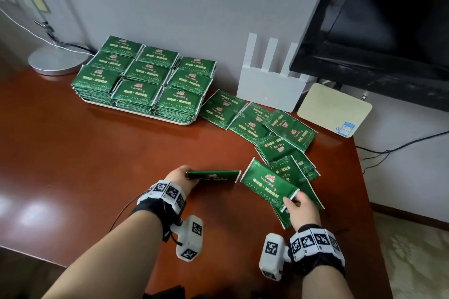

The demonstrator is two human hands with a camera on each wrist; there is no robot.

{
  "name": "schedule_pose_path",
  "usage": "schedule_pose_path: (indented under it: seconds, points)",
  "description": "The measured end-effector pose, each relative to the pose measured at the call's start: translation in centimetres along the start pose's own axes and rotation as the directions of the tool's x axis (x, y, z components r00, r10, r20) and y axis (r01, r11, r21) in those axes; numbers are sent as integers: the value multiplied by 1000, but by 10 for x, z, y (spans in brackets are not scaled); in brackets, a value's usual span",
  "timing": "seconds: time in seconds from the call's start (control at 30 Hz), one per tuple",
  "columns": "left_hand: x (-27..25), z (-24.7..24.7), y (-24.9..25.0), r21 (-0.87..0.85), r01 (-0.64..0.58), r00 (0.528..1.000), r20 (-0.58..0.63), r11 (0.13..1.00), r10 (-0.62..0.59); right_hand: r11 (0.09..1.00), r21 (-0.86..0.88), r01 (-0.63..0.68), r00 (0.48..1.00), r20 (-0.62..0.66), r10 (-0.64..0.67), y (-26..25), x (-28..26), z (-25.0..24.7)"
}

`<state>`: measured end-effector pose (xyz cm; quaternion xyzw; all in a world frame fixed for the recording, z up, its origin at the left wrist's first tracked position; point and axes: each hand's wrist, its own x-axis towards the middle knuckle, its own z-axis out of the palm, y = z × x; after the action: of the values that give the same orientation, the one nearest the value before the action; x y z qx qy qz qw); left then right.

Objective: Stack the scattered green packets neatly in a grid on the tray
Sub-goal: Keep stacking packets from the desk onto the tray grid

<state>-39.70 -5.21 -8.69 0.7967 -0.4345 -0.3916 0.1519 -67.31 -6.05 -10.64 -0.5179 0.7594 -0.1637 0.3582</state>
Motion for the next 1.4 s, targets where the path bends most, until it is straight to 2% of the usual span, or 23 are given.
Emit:
schedule_pose_path:
  seconds: [0.13, 0.23, 0.37, 0.53, 0.7, 0.87, 1.0, 1.2, 1.4]
  points:
    - [4, -11, 0, -74, -3, 1000, -7, 997, 2, 995, 91, 27, 999, -21, -25, -9, -4, -3]
    - [12, -25, -2, -70, -40, 999, -10, 997, 39, 990, 125, 59, 998, -9, -58, -19, -7, -3]
    - [28, -58, -2, -101, -92, 996, -2, 991, 92, 978, 199, 60, 997, -55, -50, -45, -10, 1]
    - [54, -134, -13, -154, -153, 988, -36, 976, 149, 930, 359, 78, 992, -118, -38, -107, -16, 20]
    - [80, -221, -29, -100, -184, 981, -79, 978, 177, 875, 474, 96, 990, -139, -33, -177, -13, 51]
    - [114, -296, -42, -30, -218, 971, -111, 976, 213, 830, 531, 173, 981, -170, -96, -243, -6, 73]
    - [146, -346, -46, 9, -207, 966, -158, 978, 206, 770, 619, 155, 982, -181, -52, -283, 8, 88]
    - [190, -402, -39, 151, -196, 956, -189, 969, 223, 776, 616, 137, 985, -171, -38, -337, 53, 92]
    - [245, -425, -36, 230, -143, 977, -123, 963, 175, 792, 608, 63, 979, -192, 69, -379, 123, 96]
